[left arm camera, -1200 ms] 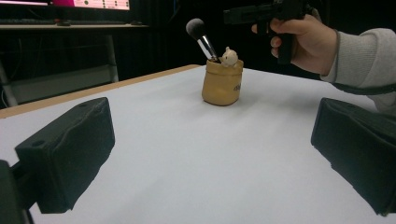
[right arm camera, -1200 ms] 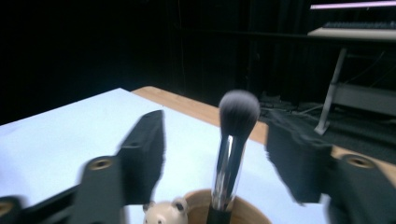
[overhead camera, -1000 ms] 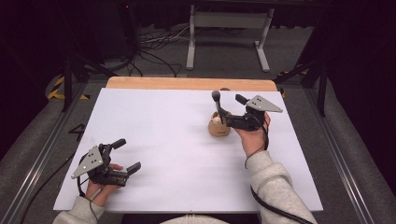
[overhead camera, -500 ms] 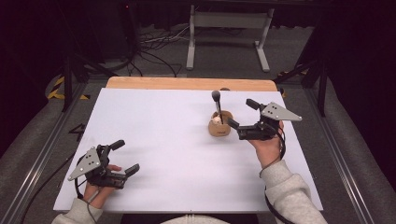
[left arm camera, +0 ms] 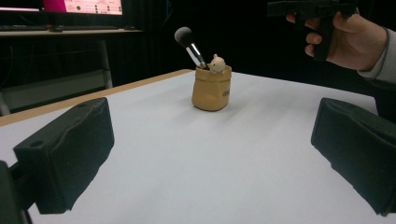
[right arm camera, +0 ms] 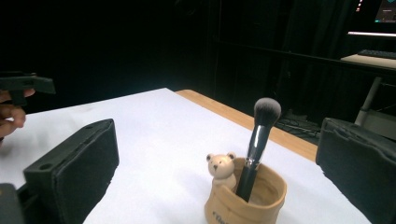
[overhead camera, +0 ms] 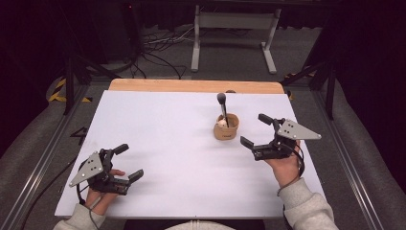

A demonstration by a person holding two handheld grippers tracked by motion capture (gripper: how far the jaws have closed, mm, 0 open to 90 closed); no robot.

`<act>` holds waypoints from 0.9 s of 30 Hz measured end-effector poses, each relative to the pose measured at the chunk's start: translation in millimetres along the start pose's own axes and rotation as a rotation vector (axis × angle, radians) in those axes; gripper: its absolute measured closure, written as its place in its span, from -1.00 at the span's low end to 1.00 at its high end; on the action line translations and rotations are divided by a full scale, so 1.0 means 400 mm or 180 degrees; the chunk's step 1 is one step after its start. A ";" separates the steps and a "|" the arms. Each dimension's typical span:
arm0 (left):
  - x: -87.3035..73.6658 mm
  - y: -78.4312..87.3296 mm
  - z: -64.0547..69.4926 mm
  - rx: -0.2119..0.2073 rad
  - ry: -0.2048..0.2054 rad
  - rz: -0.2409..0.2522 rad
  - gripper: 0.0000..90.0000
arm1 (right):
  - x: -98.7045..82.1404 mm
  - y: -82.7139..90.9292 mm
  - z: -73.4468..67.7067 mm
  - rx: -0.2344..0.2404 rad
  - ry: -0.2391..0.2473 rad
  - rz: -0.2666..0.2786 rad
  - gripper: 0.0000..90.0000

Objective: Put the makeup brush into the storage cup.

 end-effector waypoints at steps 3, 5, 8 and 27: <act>0.001 0.000 0.001 0.0000 0.0001 0.0005 -1.00 | -0.011 0.012 -0.005 0.0029 0.0001 -0.0005 -1.00; 0.002 -0.001 0.003 0.0004 -0.0003 0.0015 -1.00 | -0.019 0.021 -0.008 0.0025 -0.0006 -0.0004 -1.00; 0.004 -0.001 0.004 -0.0004 -0.0003 0.0023 -1.00 | -0.031 0.030 -0.012 0.0037 0.0008 -0.0003 -1.00; 0.005 -0.004 0.005 -0.0068 0.0066 0.0048 -1.00 | -0.110 0.062 -0.048 0.0138 0.0016 0.0022 -1.00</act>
Point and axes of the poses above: each handheld gripper's, and its own axes: y roughly backward along the jaws, x roughly out of its top, z roughly to its right, the point moved 5 cm from there along -y, roughly forward along the jaws, and after that the axes turned 3 degrees about -z, right-handed, at the moved point
